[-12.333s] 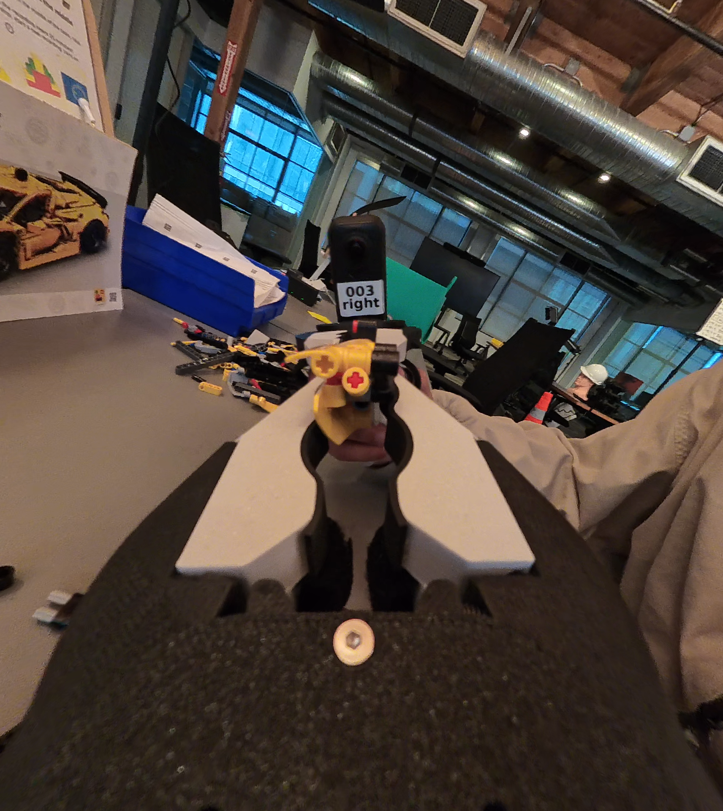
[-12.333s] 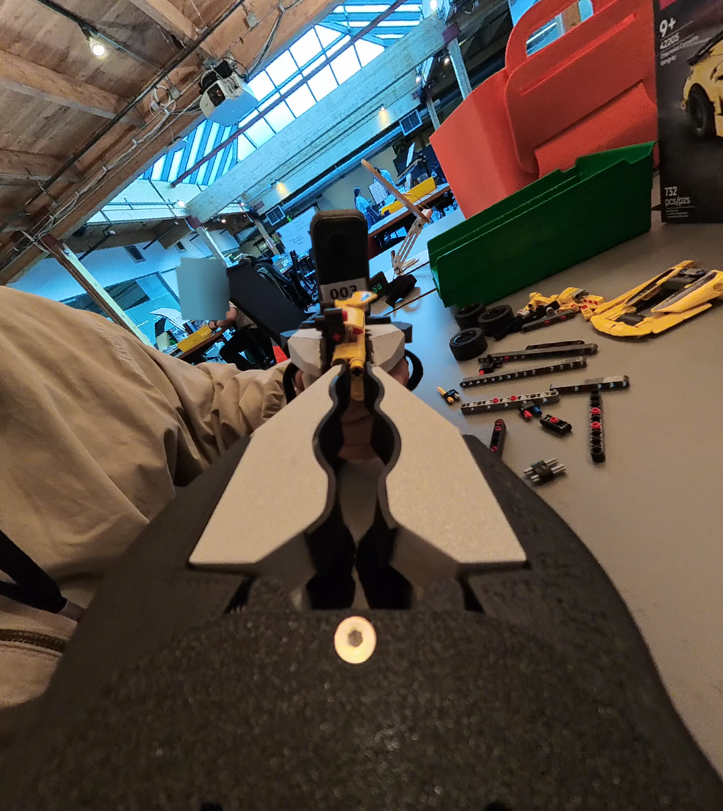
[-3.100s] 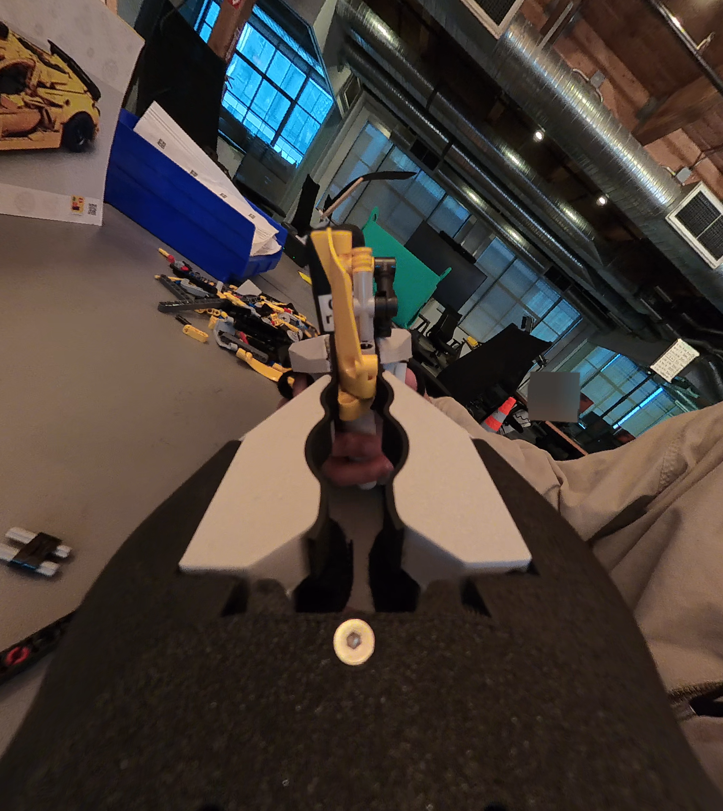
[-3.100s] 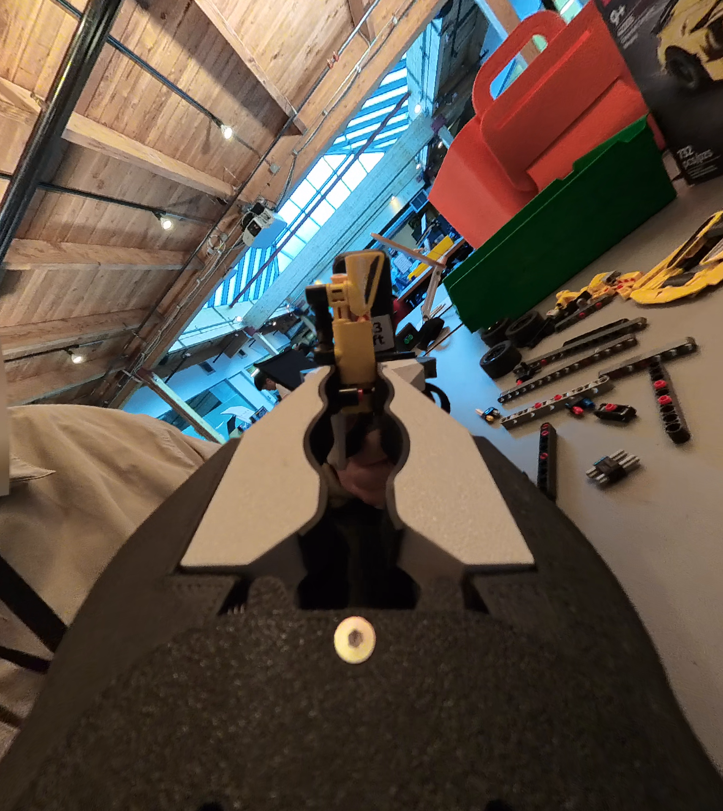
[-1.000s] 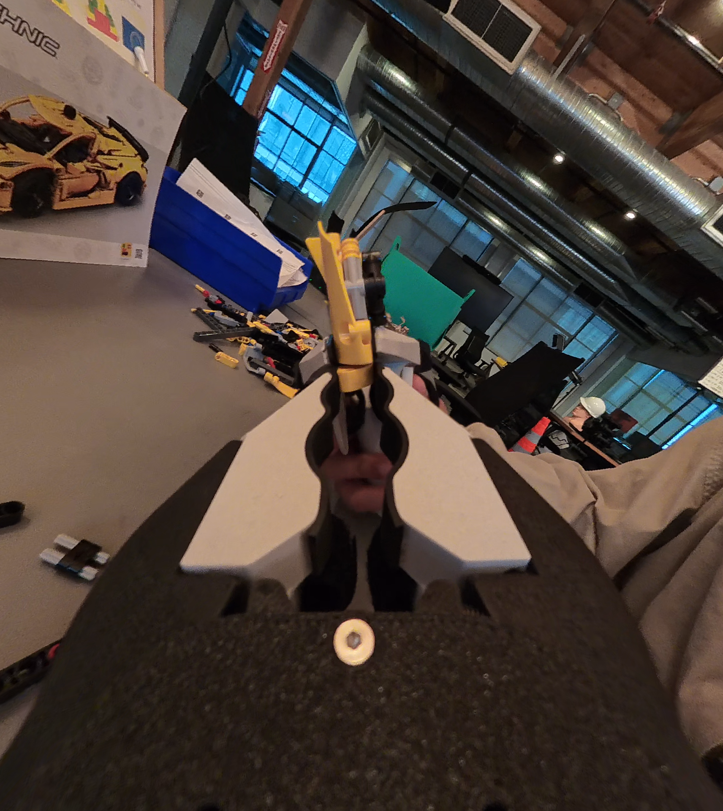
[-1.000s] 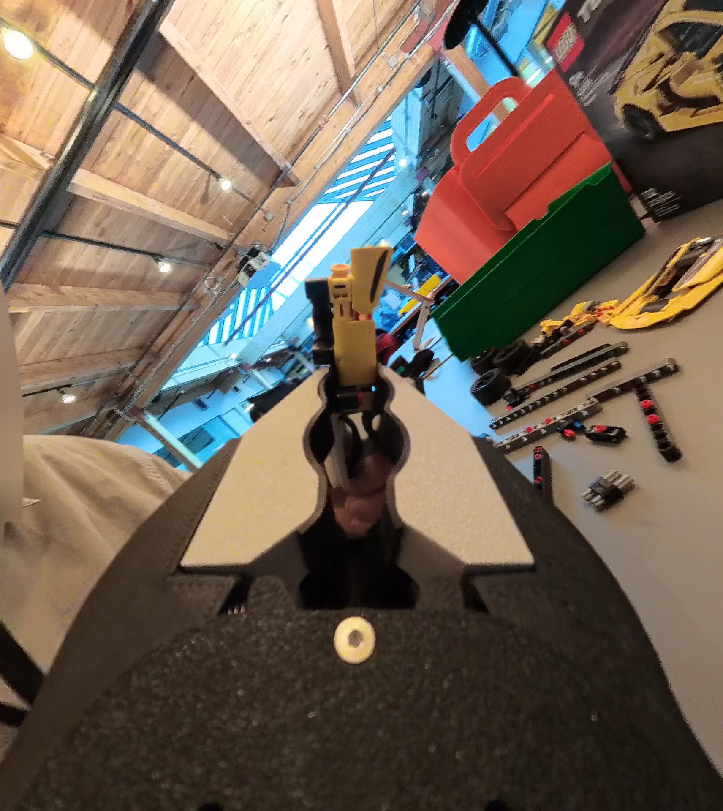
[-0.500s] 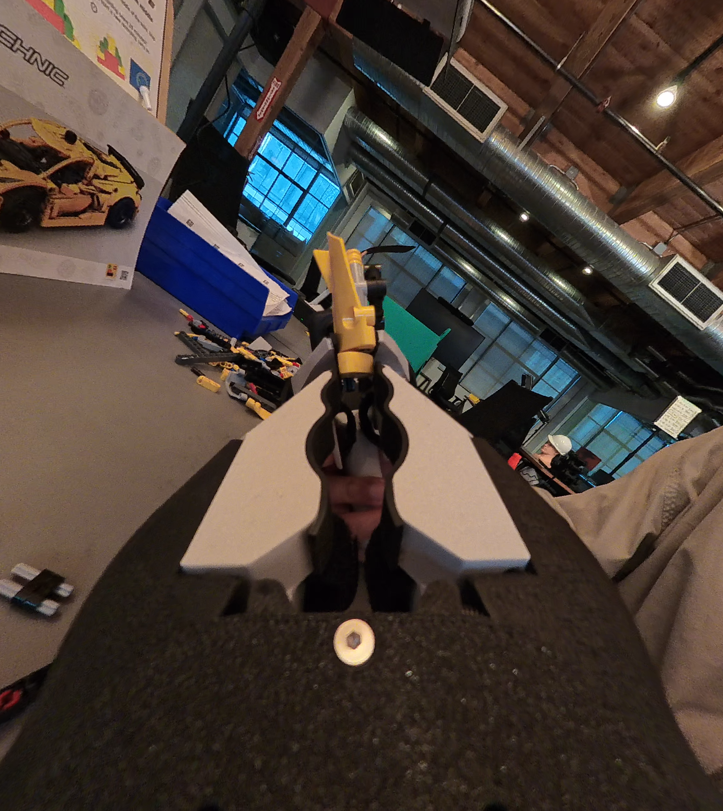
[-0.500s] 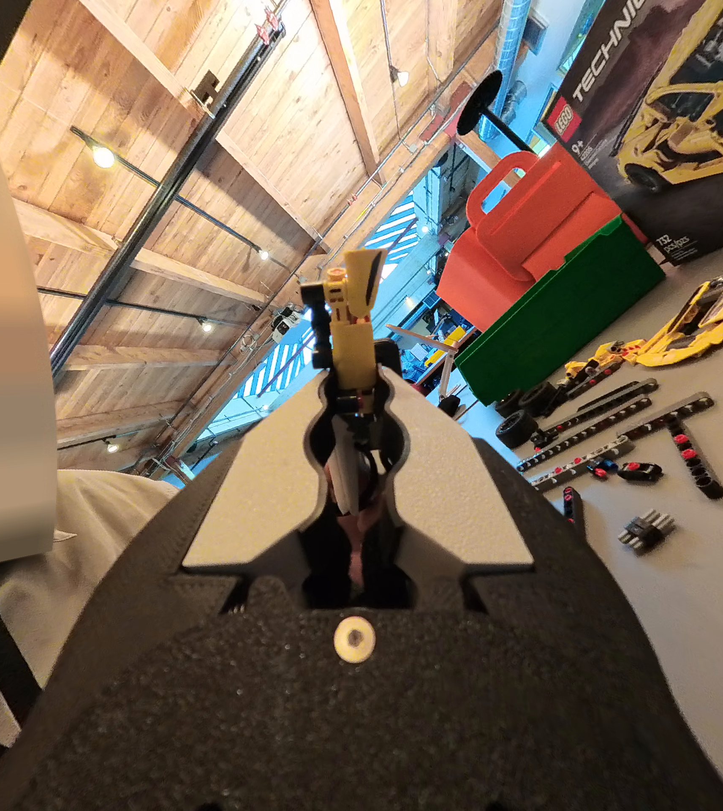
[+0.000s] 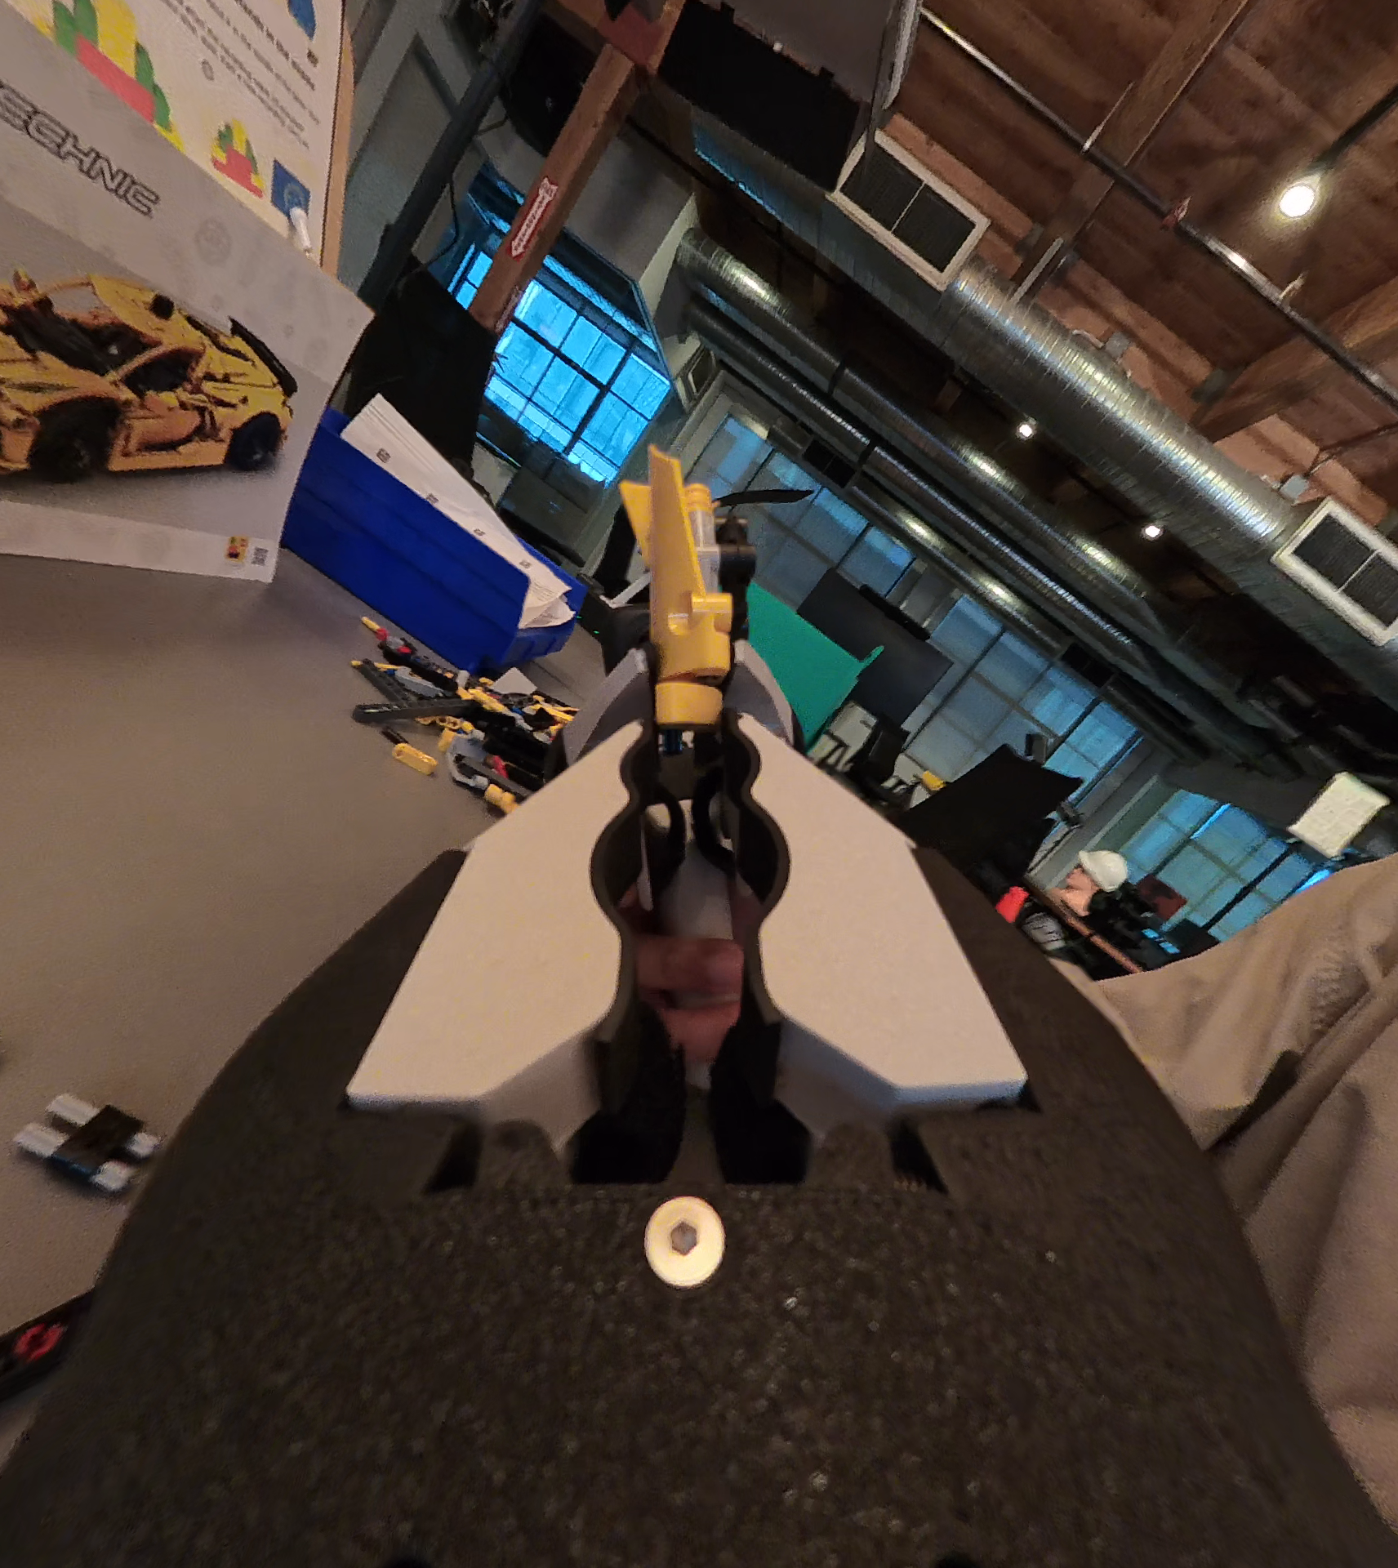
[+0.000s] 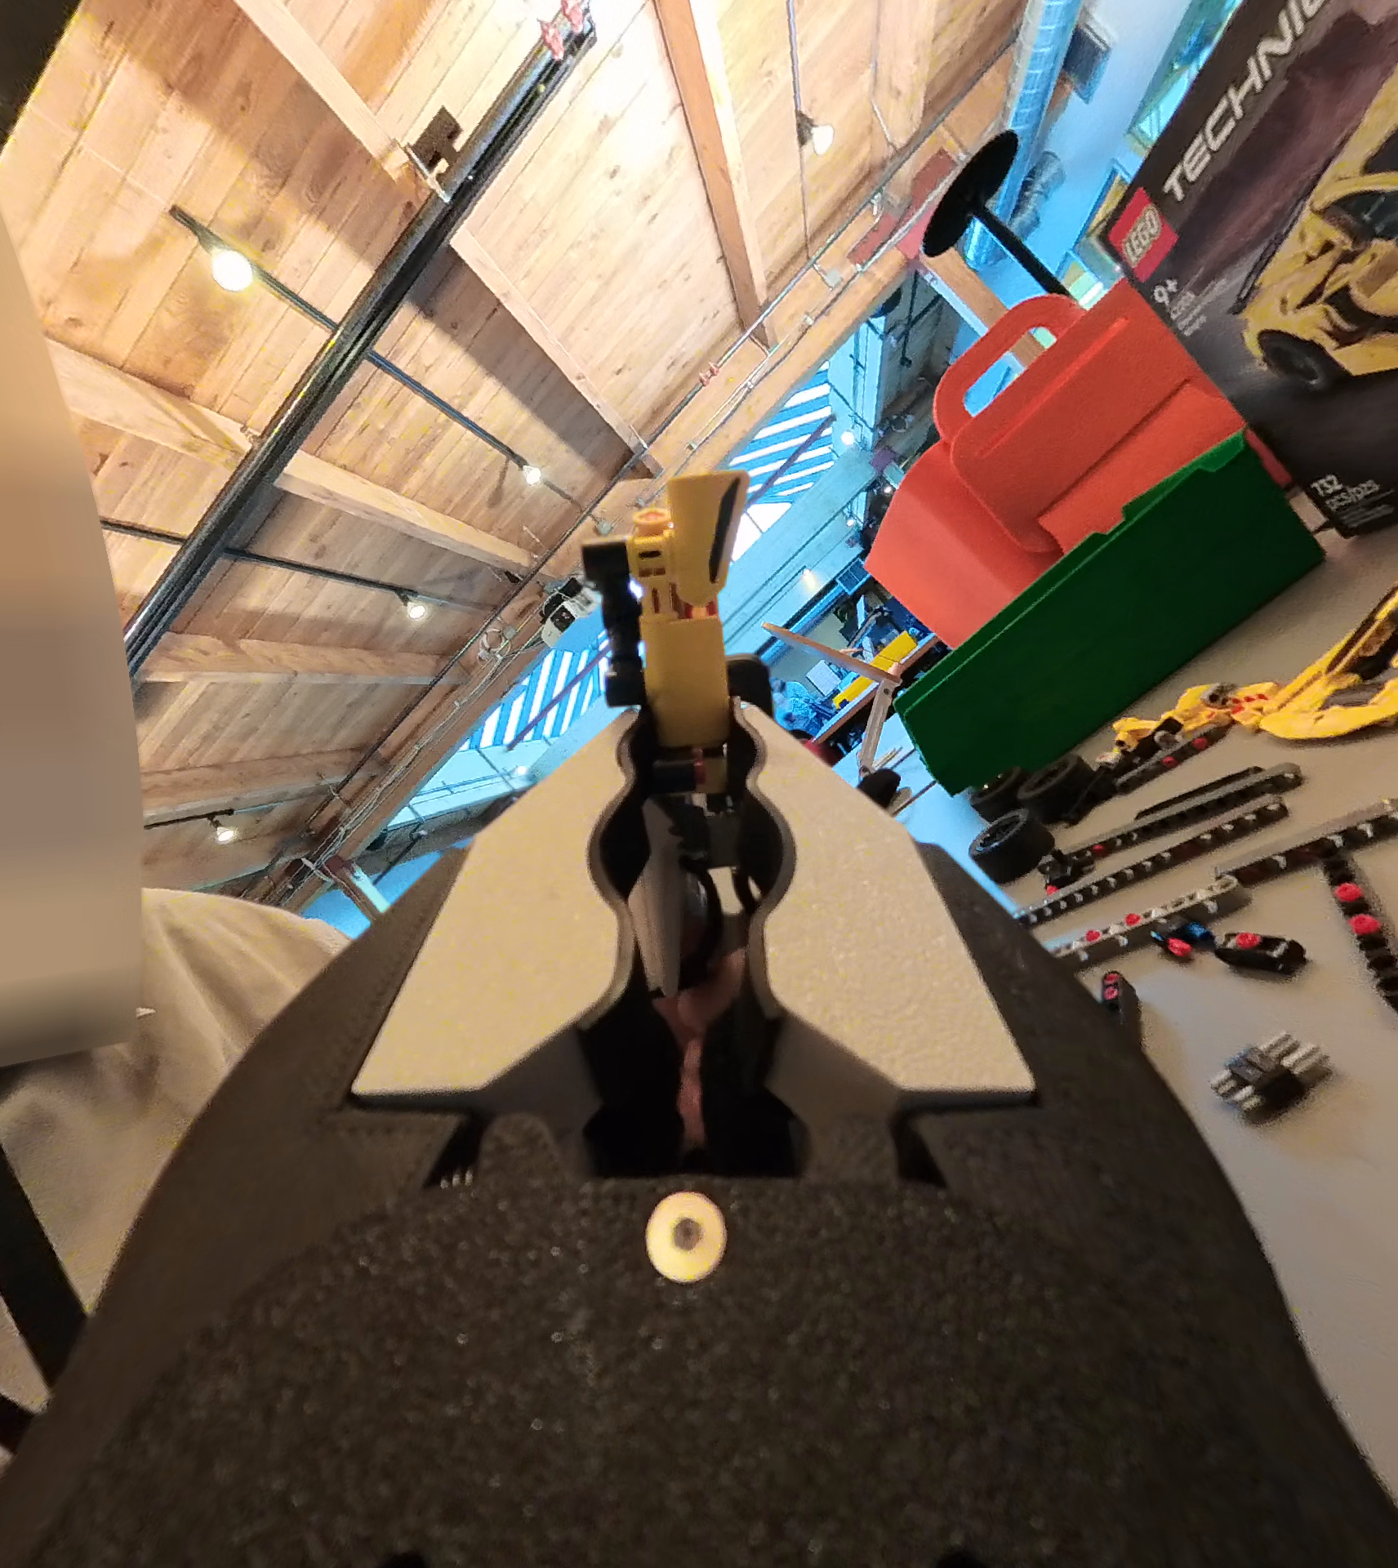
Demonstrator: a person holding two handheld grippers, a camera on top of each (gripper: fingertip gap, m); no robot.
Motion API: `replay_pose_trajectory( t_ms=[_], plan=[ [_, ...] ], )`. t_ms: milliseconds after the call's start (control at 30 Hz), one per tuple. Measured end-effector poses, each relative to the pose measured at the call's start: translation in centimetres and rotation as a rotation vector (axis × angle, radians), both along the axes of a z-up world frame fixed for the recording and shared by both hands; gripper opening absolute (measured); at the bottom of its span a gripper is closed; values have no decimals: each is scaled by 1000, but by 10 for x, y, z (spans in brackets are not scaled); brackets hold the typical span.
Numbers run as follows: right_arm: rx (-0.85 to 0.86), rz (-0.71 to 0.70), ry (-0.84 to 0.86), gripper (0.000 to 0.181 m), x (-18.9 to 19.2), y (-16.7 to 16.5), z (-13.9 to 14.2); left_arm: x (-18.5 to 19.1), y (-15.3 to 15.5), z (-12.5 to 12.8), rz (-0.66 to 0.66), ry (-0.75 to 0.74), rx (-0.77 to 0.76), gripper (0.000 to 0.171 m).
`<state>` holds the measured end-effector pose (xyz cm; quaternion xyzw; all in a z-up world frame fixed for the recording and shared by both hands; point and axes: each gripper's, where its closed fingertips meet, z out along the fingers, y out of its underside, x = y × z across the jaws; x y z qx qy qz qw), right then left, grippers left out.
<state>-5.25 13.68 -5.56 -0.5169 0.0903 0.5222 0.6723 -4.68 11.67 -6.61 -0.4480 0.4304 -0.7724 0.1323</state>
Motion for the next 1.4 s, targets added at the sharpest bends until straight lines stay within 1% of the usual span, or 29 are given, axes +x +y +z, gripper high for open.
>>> replay_pose_trajectory(
  t_ms=[67, 200, 367, 467, 567, 600, 700, 800, 1000, 1033, 1067, 1100, 1133, 1167, 1200, 1233, 1267, 1300, 1333, 1367, 1400],
  plan=[
    [-20, -1, 4, 15, 0, 1, -4, 0, 1, -2, 24, 8, 29, 15],
    [-47, -27, -45, 15, -2, 3, -7, 1, 3, -3, 18, 13, 5, 15],
    [-59, -31, -8, 15, 1, 2, -10, 4, 3, -6, -14, 35, -51, 15],
    [-67, -29, -26, 15, -1, 4, -10, 2, 4, -6, -32, 29, -64, 14],
    [-103, 20, 67, 13, 5, 5, -16, 5, 5, -15, -12, 61, -53, 15],
    [-98, 7, 84, 14, 7, 5, -17, 5, 5, -15, -15, 65, -58, 15],
    [-71, -17, 61, 13, 9, 2, -12, 7, 2, -12, -21, 51, -73, 16],
    [-60, -11, 52, 12, 8, 2, -9, 6, 2, -9, -18, 46, -74, 15],
    [-60, -31, 32, 12, 10, 3, -7, 5, 4, -8, -19, 45, -89, 15],
    [-51, -46, 42, 13, 12, 2, -6, 3, 3, -12, -14, 56, -69, 15],
    [91, -145, 175, 16, 42, -13, 15, -2, 4, -20, -7, 76, -66, 0],
    [183, -286, 348, 15, 101, -37, 22, -6, 11, -27, 4, 101, -110, 0],
    [213, -326, 405, 15, 134, -59, 23, -8, 23, -25, 30, 95, -158, 0],
    [187, -363, 282, 15, 130, -67, 29, -10, 28, -18, 60, 62, -136, 0],
    [97, -298, 72, 15, 96, -55, 29, -10, 21, -15, 60, 43, -63, 0],
    [33, -245, -4, 16, 78, -44, 23, -9, 6, -13, 25, 29, 4, 0],
    [29, -239, 88, 15, 86, -41, 18, -7, -8, -16, -4, 30, 78, 0],
    [21, -215, 220, 15, 100, -40, 13, -2, -12, -20, 3, 48, 142, 0],
    [-23, -171, 248, 15, 101, -35, 6, 2, -10, -22, 21, 61, 168, 0],
    [-70, -146, 166, 15, 91, -31, 1, 4, -8, -24, 30, 70, 172, 0],
    [-95, -159, 60, 14, 82, -29, 0, 6, -4, -27, 33, 90, 175, 0]
  ],
)
